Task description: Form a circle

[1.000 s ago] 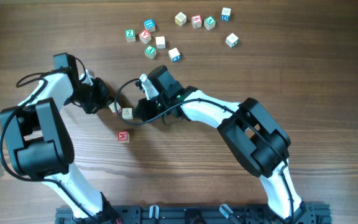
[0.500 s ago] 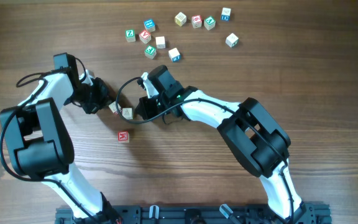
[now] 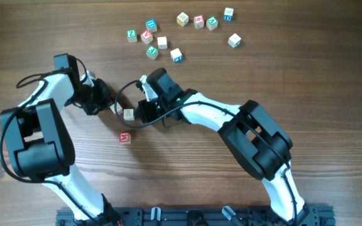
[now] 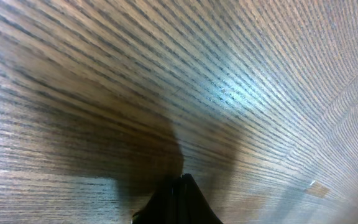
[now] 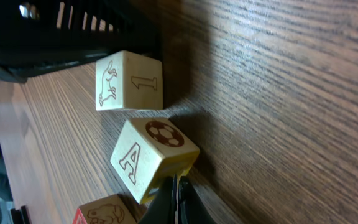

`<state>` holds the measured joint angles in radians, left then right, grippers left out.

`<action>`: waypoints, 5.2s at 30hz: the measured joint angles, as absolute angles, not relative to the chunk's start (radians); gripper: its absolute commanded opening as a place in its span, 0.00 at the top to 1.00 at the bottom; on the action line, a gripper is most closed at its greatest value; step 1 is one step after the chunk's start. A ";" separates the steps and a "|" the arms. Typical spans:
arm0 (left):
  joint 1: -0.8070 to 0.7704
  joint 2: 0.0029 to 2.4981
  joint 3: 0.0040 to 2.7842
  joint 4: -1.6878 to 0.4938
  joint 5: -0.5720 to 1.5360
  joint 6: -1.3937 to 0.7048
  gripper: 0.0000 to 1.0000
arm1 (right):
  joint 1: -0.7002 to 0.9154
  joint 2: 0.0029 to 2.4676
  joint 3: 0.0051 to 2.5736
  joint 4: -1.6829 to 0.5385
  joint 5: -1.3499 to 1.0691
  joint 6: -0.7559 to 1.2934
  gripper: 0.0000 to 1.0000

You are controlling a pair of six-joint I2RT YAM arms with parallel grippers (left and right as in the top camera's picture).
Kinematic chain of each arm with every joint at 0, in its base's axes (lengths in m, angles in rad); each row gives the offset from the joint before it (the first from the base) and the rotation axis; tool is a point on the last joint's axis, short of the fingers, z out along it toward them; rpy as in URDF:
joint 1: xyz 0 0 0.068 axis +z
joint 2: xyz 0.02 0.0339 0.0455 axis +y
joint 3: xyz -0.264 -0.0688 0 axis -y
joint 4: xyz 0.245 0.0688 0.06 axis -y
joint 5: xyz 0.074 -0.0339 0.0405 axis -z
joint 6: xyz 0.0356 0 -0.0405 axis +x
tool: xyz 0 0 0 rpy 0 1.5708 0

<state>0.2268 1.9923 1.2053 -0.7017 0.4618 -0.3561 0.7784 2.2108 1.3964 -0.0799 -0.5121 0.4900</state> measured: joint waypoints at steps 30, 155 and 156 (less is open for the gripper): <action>0.227 1.992 1.207 -0.731 0.462 -0.356 0.96 | 0.778 2.211 1.396 -0.045 -0.513 0.485 0.96; 0.087 1.996 1.303 -0.881 0.364 -0.057 0.96 | 0.560 2.204 1.417 -0.238 -0.398 0.651 0.95; 0.087 1.996 1.303 -0.880 0.364 -0.057 0.96 | 0.560 2.204 1.417 -0.238 -0.398 0.651 0.95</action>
<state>0.0868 1.9965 1.3025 -0.8803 0.3641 -0.0574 0.5602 2.2044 1.4174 -0.2379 -0.3985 0.6514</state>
